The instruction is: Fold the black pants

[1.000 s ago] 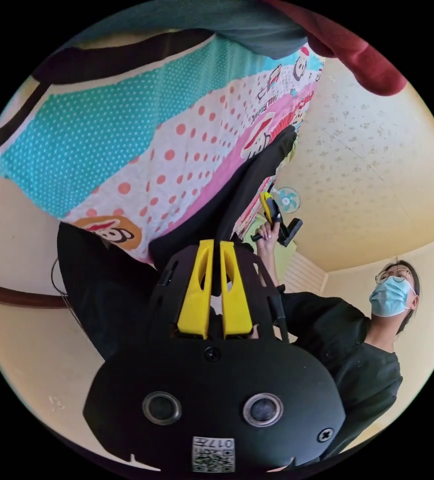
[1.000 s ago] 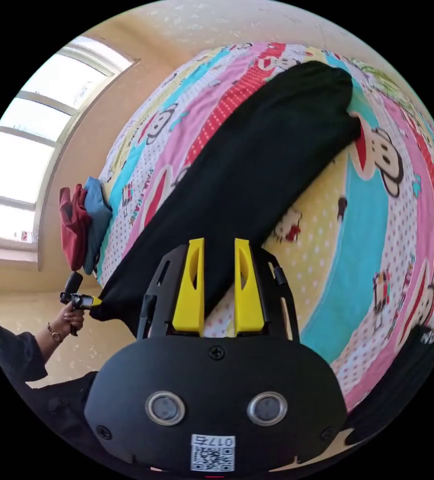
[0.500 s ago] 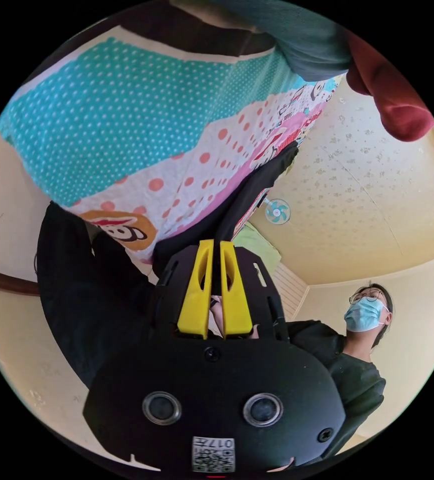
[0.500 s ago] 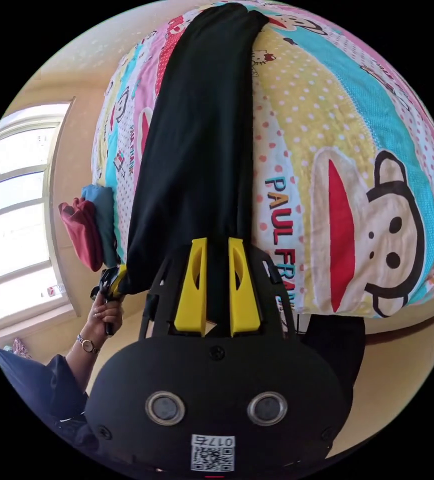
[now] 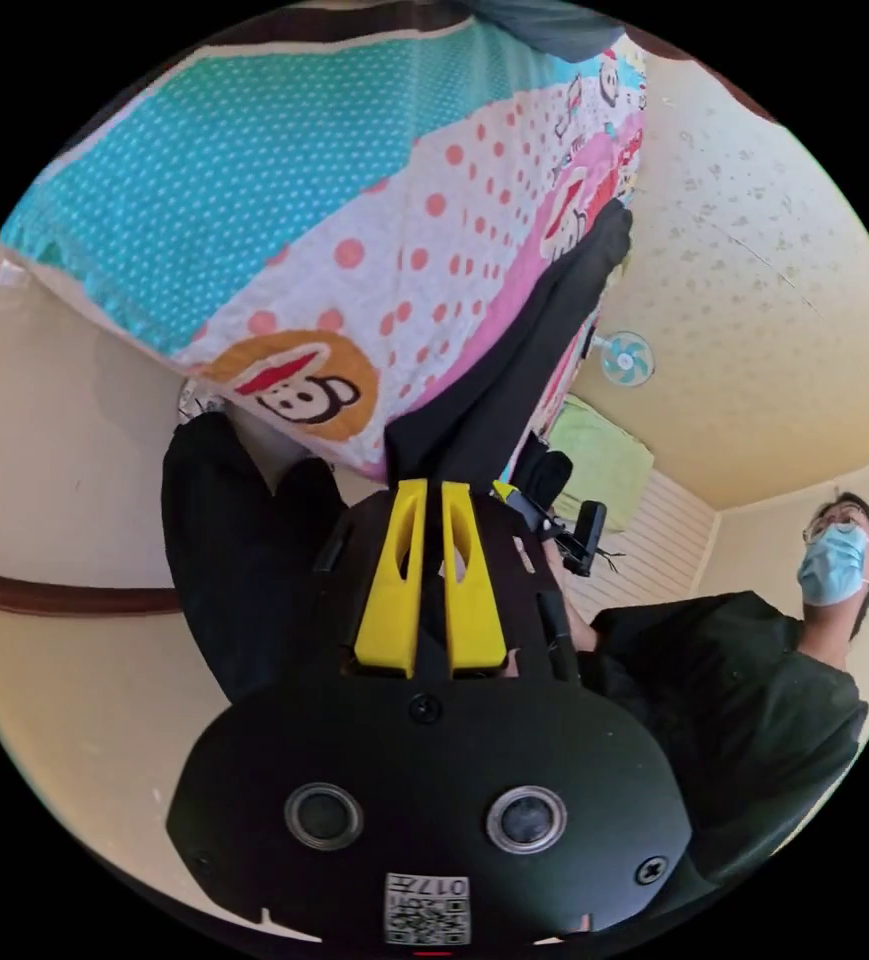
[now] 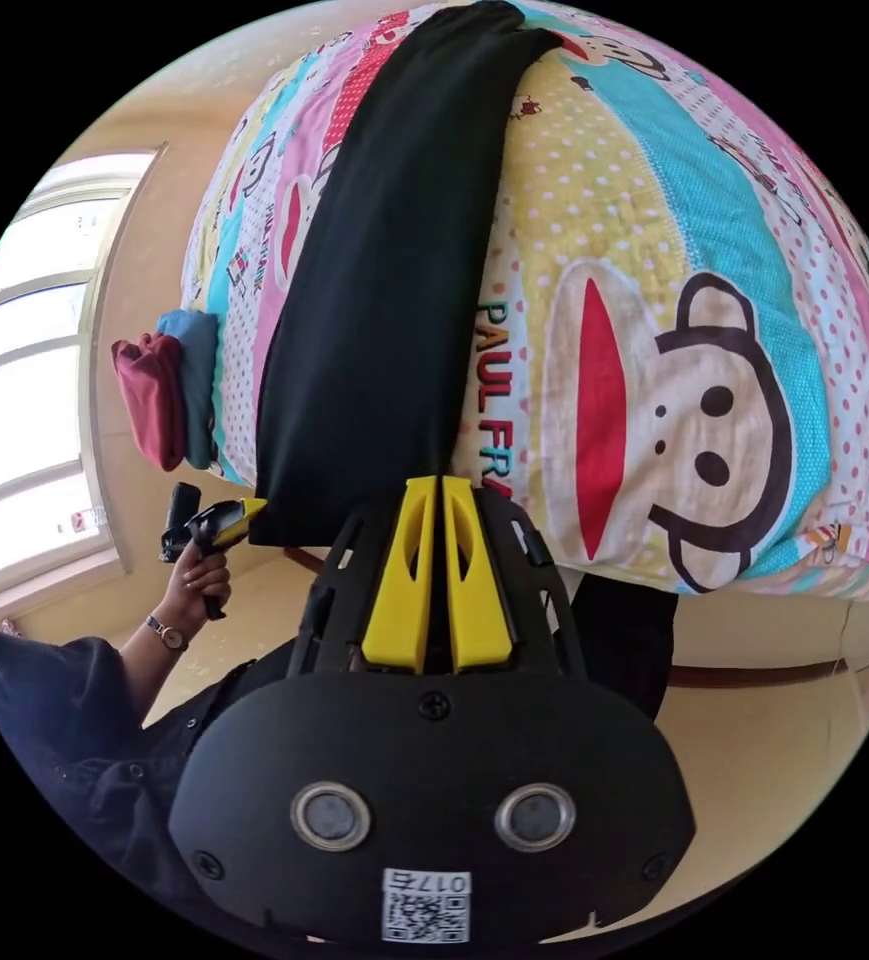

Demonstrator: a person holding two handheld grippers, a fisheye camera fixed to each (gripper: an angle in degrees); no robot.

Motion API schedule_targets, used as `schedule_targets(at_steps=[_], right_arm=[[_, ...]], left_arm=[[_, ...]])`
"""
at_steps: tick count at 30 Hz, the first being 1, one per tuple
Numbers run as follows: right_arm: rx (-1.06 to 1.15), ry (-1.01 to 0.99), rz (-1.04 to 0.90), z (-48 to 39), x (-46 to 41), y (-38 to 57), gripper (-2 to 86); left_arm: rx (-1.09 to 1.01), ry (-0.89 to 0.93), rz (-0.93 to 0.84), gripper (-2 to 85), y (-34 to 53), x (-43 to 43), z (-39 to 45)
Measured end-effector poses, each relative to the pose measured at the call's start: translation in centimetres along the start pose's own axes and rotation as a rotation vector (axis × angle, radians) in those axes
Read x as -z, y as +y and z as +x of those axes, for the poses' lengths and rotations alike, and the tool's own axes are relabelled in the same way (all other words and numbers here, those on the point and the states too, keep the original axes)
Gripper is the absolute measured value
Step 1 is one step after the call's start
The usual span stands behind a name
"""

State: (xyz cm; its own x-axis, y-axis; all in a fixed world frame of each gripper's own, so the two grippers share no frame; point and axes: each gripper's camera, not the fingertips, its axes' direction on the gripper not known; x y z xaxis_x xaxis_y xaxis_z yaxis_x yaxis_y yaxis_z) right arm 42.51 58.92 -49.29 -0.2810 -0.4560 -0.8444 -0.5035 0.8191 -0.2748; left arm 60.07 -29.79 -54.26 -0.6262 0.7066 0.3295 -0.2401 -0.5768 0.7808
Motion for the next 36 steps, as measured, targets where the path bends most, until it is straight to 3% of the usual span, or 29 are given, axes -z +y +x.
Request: schedule_targets(at_steps=[4,8,12,15,17,19,22,24,28,31,34,36], right_arm=[[-0.002,-0.077,0.079,1.4,2.5,-1.3,6.2],[-0.010,-0.095,0.172,4.2,3.9,-4.2,9.4],[-0.015,-0.222,0.182,6.0,2.2,-7.4,11.1],[-0.052,-0.331,0.122,6.3,-0.6,-8.1,9.6],[-0.046,-0.302,0.103,6.1,-1.1,-6.9,6.3],[0.011,-0.306,0.049,6.1,-0.9,-5.9,5.0],[0.068,-0.259,0.002,7.1,2.3,-3.8,4.2],[0.135,-0.237,-0.035,7.6,4.3,-1.6,4.2],[0.176,-0.108,-0.284,10.8,4.1,2.4,5.7],[0.161,-0.095,-0.197,14.0,6.5,1.9,7.9],[0.112,-0.267,0.014,18.1,10.2,-1.2,10.1],[0.104,-0.351,0.124,20.7,11.3,-3.4,11.6]], left_arm=[[-0.147,-0.258,0.156,6.2,0.8,2.2,5.7],[-0.334,-0.294,0.145,11.9,-1.7,0.5,11.1],[-0.448,-0.252,0.042,16.0,-8.0,-4.7,12.9],[-0.419,-0.292,-0.140,15.4,-10.8,-10.0,11.2],[-0.411,-0.405,-0.074,8.6,-9.8,-10.7,11.1],[-0.403,-0.419,-0.216,4.8,-8.3,-13.0,10.6],[-0.471,-0.315,-0.334,4.1,-4.6,-14.9,10.9],[-0.474,-0.350,-0.395,4.2,-2.2,-16.3,10.2],[-0.293,-0.384,-0.553,6.5,0.5,-19.3,4.9],[-0.314,-0.269,-0.403,8.5,-0.6,-17.3,4.9],[-0.416,-0.090,-0.208,12.2,-4.2,-14.9,7.2],[-0.520,-0.089,-0.159,16.0,-6.9,-14.9,8.9]])
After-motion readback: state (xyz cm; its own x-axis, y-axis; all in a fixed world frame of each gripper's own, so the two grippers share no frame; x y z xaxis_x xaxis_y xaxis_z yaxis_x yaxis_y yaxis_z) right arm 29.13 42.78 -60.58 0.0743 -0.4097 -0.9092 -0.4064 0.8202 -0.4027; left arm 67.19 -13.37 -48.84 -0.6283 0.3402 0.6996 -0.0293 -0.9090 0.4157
